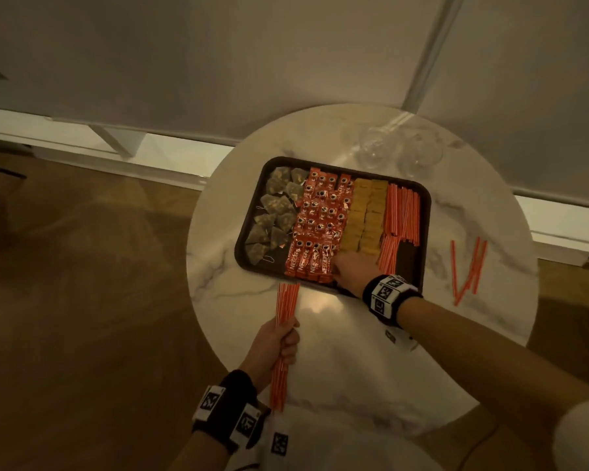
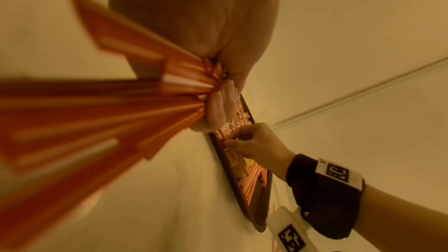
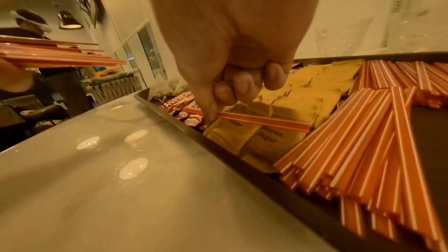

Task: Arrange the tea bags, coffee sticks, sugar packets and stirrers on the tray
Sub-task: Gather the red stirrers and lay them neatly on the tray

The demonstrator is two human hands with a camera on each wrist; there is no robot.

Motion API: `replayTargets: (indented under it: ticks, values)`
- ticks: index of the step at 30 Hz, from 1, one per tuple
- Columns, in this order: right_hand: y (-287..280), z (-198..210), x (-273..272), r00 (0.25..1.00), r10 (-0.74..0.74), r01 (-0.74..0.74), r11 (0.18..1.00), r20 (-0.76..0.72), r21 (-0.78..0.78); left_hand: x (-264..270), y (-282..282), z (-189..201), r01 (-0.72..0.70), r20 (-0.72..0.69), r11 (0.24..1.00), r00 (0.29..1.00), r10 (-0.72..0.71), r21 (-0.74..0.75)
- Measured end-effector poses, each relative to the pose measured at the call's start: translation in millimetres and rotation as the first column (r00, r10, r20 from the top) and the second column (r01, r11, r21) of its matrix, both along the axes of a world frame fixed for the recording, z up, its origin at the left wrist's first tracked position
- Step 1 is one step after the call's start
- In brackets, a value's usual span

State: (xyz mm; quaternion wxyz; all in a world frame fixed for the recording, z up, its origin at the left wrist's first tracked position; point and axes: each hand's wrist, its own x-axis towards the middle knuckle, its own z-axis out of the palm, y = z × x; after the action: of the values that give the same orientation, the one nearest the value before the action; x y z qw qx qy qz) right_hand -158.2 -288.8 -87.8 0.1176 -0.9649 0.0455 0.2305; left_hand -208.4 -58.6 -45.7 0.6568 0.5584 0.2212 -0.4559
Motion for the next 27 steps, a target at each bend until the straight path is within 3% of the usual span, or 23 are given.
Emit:
replayTargets:
  ticks: [3,6,10,12,14,19,24,27]
  values:
    - [2.3,17.3,0.2,0.997,-0.07,0.071,0.995,-0.017,0.066,10.4,0.0,-4.3,-0.06,-0.032,0.998,0.998,0.059,-0.035]
    - [11.8,42.3,-10.6,0.965,-0.262,0.249,0.931,0.015,0.266,24.6,-2.8,-8.0,-0.157,-0.04,0.985,0.987,0.154,-0.072]
    - [42.9,74.2,-42.2,0.87,-0.415,0.488,0.658,-0.265,0.573,37.4,-18.3,-11.1,-0.156,-0.026,0.984,0.988,0.154,-0.09]
    - [55.0,77.7,-57.3,0.803,-0.491,0.58,0.516,-0.337,0.63,38.7,-27.7,-10.9,-0.071,0.032,0.996,0.997,0.073,-0.061]
    - [62.0,75.8,-66.1,0.751,-0.567,0.623,0.441,-0.338,0.646,37.5,-36.5,-9.4,-0.002,0.057,0.999,0.998,0.004,-0.046]
    - [64.8,59.5,-82.1,0.698,-0.672,0.652,0.452,-0.247,0.609,26.5,-51.0,-6.7,0.022,-0.018,0.996,1.0,-0.023,-0.088]
    - [60.9,51.1,-88.0,0.726,-0.673,0.647,0.599,-0.142,0.472,21.1,-58.6,-9.5,0.028,-0.022,0.995,0.999,-0.03,-0.098]
    - [67.1,65.5,-88.8,0.766,-0.636,0.56,0.585,-0.097,0.587,25.8,-63.1,-8.1,0.043,0.035,0.996,0.999,-0.04,-0.076]
